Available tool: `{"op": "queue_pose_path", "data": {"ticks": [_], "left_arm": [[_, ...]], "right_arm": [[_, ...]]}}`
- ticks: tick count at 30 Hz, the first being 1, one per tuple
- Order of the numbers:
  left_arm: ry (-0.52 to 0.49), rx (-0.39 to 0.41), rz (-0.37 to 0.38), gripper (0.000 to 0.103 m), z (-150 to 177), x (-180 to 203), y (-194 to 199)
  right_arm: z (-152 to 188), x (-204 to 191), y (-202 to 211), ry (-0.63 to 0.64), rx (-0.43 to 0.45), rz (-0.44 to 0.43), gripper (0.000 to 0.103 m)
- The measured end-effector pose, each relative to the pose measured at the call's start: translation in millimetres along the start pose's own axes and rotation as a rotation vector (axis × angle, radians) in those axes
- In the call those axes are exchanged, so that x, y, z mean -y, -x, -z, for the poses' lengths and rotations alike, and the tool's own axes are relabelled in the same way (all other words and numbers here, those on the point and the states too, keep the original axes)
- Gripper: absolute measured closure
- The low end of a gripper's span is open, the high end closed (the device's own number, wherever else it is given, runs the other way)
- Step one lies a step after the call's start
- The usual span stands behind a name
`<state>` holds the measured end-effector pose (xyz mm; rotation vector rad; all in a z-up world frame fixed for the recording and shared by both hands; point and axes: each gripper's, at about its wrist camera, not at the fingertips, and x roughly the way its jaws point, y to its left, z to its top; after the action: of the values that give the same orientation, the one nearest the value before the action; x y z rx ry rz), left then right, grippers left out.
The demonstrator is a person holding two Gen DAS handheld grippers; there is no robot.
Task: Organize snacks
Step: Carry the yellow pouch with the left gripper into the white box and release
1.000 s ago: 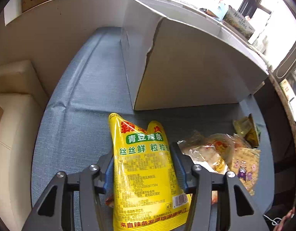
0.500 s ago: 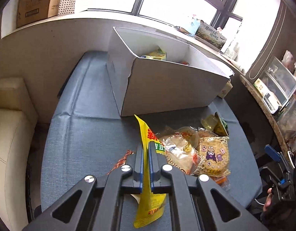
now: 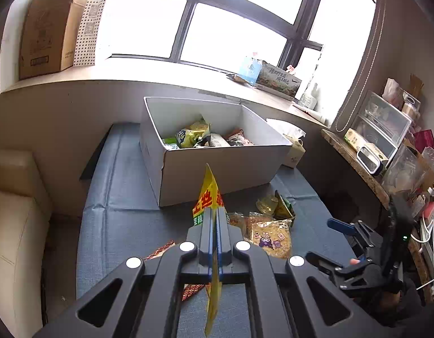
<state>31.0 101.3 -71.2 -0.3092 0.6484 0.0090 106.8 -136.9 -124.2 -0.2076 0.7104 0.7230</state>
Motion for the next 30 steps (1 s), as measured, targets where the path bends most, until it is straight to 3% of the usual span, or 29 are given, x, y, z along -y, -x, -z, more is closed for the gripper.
{"op": "queue_pose_path", "data": {"ticks": [7, 9, 11, 15, 16, 17, 21, 30], "left_arm": [[-0.058, 0.041, -0.001, 0.101, -9, 21, 22], [-0.077, 0.047, -0.007, 0.101, -10, 26, 25], [-0.080, 0.050, -0.010, 0.101, -10, 27, 26], [-0.076, 0.045, -0.016, 0.101, -9, 26, 24], [-0.077, 0.043, -0.017, 0.101, -9, 25, 24], [-0.077, 0.042, -0.018, 0.101, -9, 26, 23], [-0.081, 0.043, -0.025, 0.101, -10, 26, 23], [-0.095, 0.043, -0.030, 0.101, -18, 29, 22]], "right_arm": [[-5, -1, -73, -0.015, -0.175, -0.016, 0.000], [-5, 2, -86, -0.040, -0.212, -0.055, 0.000], [-4, 4, -93, -0.058, -0.228, -0.088, 0.006], [-8, 3, -71, -0.042, -0.137, -0.036, 0.051], [-10, 7, -65, -0.053, -0.116, -0.049, 0.058], [-12, 12, -57, -0.075, -0.095, -0.086, 0.072], [-19, 21, -29, -0.076, -0.032, -0.075, 0.080], [-35, 22, 17, -0.059, 0.071, -0.080, 0.082]]}}
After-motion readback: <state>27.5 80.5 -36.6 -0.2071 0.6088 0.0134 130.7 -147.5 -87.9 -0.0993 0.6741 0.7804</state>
